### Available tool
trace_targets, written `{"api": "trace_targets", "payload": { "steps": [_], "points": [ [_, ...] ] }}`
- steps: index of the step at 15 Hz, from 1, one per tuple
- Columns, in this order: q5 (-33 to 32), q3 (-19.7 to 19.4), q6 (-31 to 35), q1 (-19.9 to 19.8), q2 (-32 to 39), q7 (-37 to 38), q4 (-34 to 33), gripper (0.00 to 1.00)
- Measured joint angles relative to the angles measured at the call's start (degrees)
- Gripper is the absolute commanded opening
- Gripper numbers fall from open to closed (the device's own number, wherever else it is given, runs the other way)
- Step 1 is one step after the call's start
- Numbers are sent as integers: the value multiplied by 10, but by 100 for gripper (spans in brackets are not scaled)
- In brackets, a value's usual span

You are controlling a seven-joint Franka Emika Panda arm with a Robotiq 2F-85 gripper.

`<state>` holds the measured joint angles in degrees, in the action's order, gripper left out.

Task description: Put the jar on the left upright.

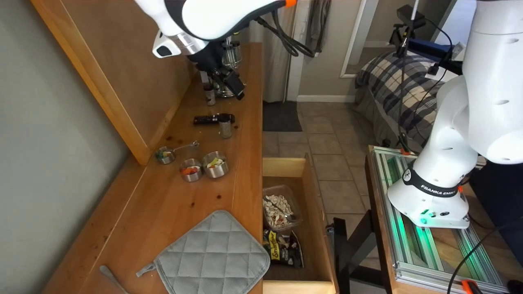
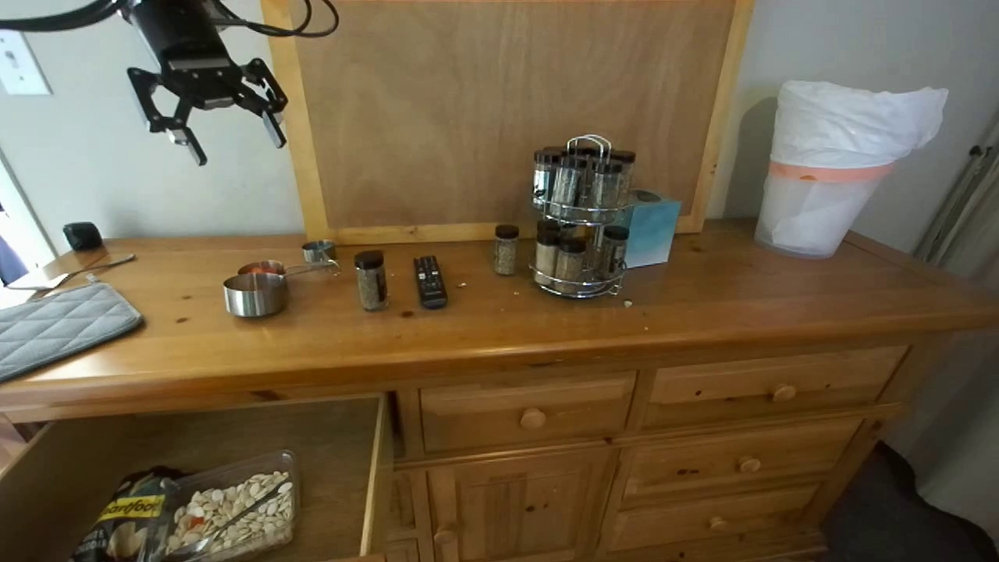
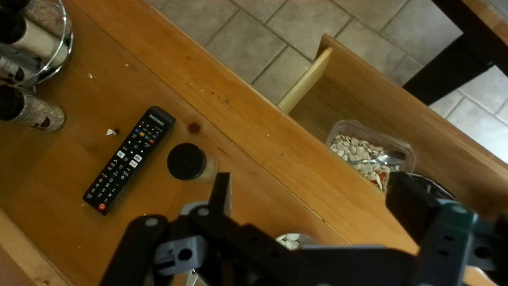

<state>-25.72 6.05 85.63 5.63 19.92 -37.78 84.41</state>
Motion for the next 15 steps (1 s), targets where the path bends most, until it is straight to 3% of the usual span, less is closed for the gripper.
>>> {"api": "trace_targets", "payload": {
  "steps": [3,11,15],
  "points": [
    [69,-2,25,-21,-91,34,76,100],
    [-93,-3,125,-15,-307,-9,302,100],
    [-115,-5,160,-15,-362,-10,367,100]
  ]
}}
